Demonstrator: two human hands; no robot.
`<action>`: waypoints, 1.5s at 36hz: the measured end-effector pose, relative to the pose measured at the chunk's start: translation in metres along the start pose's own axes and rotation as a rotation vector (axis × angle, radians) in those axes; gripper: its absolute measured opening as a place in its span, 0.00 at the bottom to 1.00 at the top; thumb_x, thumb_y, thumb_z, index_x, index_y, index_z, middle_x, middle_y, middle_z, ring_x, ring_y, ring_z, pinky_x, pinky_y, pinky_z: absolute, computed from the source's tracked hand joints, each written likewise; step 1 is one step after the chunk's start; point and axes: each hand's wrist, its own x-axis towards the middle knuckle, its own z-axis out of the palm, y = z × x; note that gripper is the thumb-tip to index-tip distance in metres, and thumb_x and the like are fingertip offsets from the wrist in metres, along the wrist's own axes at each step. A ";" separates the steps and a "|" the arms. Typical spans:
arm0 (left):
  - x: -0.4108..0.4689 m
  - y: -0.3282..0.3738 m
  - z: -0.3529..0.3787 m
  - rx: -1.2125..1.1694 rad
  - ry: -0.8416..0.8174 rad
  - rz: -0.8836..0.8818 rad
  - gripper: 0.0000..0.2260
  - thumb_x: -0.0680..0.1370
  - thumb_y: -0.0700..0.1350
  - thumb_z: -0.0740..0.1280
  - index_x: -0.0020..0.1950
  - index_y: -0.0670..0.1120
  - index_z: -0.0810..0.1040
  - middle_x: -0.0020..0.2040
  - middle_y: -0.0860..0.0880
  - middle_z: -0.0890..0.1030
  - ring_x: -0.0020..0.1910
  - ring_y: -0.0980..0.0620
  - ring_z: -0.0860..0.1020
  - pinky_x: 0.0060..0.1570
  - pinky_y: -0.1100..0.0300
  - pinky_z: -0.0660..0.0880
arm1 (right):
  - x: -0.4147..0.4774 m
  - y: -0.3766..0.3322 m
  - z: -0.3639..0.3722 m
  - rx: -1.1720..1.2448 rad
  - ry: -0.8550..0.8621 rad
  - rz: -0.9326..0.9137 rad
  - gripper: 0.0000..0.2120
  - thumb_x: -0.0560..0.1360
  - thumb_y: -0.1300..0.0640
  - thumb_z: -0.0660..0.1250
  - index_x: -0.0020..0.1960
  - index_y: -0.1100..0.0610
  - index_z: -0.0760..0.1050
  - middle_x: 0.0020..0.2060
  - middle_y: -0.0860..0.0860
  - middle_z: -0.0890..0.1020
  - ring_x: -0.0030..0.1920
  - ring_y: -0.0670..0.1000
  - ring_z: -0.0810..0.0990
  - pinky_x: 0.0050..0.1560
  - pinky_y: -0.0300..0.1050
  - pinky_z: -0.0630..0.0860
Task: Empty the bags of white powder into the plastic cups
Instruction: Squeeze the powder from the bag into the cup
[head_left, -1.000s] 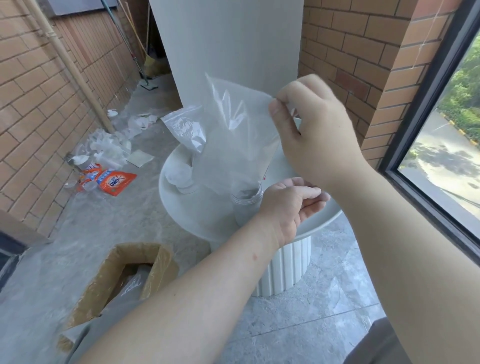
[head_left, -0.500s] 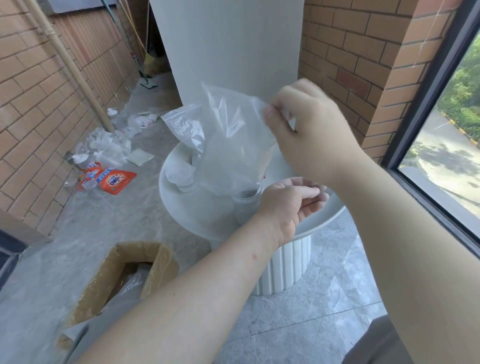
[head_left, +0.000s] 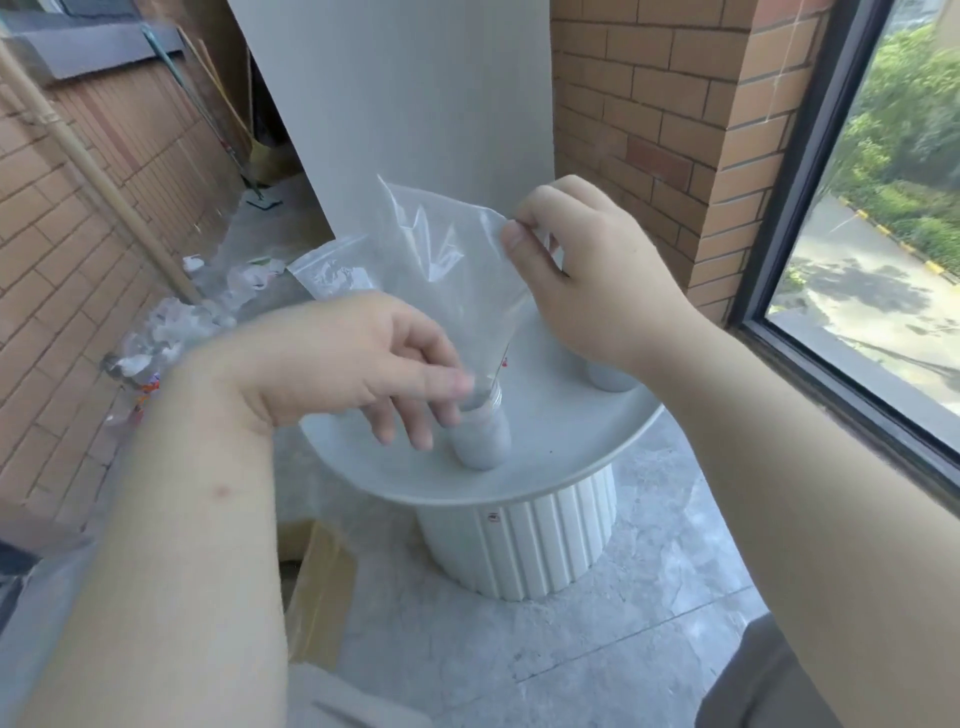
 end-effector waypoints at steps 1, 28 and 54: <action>-0.006 0.000 -0.007 -0.036 0.129 0.063 0.13 0.71 0.49 0.72 0.46 0.39 0.81 0.40 0.43 0.85 0.33 0.48 0.83 0.25 0.63 0.73 | 0.000 0.001 0.000 0.005 -0.003 0.006 0.11 0.83 0.50 0.60 0.48 0.56 0.75 0.44 0.46 0.72 0.42 0.50 0.72 0.43 0.56 0.75; 0.067 -0.044 0.028 -0.454 1.284 0.513 0.14 0.83 0.44 0.63 0.37 0.50 0.69 0.28 0.63 0.73 0.31 0.63 0.69 0.37 0.68 0.66 | -0.083 -0.002 0.041 0.046 -0.242 0.457 0.34 0.79 0.51 0.65 0.81 0.54 0.56 0.73 0.50 0.67 0.70 0.50 0.69 0.71 0.50 0.67; 0.079 -0.050 0.037 -0.481 1.541 0.361 0.12 0.83 0.46 0.59 0.39 0.51 0.68 0.34 0.57 0.71 0.33 0.61 0.69 0.39 0.66 0.67 | -0.092 -0.019 0.044 -0.054 -0.423 0.466 0.34 0.75 0.55 0.65 0.79 0.46 0.59 0.77 0.51 0.61 0.75 0.55 0.62 0.73 0.53 0.64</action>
